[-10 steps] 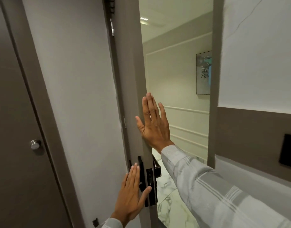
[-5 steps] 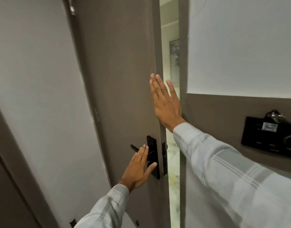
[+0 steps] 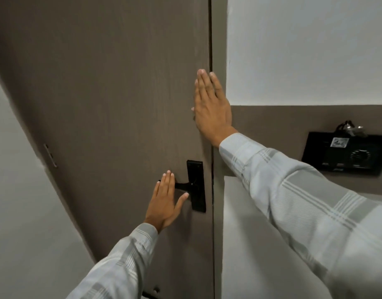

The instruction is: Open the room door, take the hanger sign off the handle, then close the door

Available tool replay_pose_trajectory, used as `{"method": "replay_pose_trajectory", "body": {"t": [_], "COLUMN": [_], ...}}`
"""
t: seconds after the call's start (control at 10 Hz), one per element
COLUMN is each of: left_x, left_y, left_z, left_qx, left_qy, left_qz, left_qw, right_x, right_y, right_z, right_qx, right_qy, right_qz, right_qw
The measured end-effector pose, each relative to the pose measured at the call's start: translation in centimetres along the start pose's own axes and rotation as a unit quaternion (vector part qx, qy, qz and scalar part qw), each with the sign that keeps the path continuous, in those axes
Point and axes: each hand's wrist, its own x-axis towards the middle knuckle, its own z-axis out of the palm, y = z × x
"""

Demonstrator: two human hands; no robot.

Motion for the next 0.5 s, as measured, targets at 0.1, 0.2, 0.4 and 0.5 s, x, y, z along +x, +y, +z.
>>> {"method": "replay_pose_trajectory", "body": {"t": [0.1,0.2,0.4,0.5], "left_x": [0.9,2.0,3.2,3.3], "left_y": [-0.2,-0.4,-0.7,-1.1], "left_z": [0.3,0.5,-0.2,-0.8], "left_qx": [0.001,-0.009,-0.013,0.002], "left_qy": [-0.015,-0.027,-0.062,-0.053], "left_qz": [0.012,0.016,0.029,0.047], "left_qw": [1.000,0.999,0.998,0.997], "right_x": [0.5,1.1,1.5,1.7], "right_y": [0.0,-0.1,-0.2,-0.3], "right_z": [0.1,-0.2,-1.3,-1.7], "right_qx": [-0.021,-0.044,-0.079,-0.089], "right_qy": [-0.029,-0.048,-0.077,-0.084], "right_qz": [0.013,0.020,0.035,0.036], "right_qw": [0.999,0.998,0.993,0.992]}}
